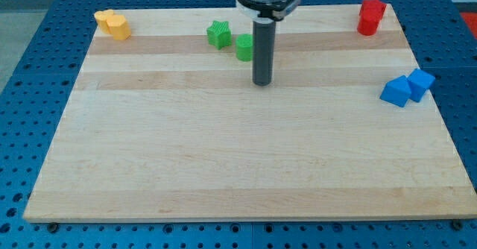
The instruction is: Move the arm to the top left
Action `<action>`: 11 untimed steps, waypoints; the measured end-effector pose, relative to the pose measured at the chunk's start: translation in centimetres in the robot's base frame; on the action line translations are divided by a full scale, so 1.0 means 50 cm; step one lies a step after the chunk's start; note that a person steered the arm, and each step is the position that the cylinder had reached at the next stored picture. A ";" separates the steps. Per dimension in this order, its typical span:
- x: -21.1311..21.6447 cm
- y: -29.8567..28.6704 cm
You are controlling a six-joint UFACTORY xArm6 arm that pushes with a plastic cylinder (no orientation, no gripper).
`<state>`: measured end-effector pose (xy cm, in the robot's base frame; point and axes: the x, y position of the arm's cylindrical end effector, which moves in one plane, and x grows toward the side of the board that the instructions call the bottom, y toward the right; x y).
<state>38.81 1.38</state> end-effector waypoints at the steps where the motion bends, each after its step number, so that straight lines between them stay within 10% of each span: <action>1: -0.028 -0.036; 7: -0.119 -0.229; 11: -0.392 -0.315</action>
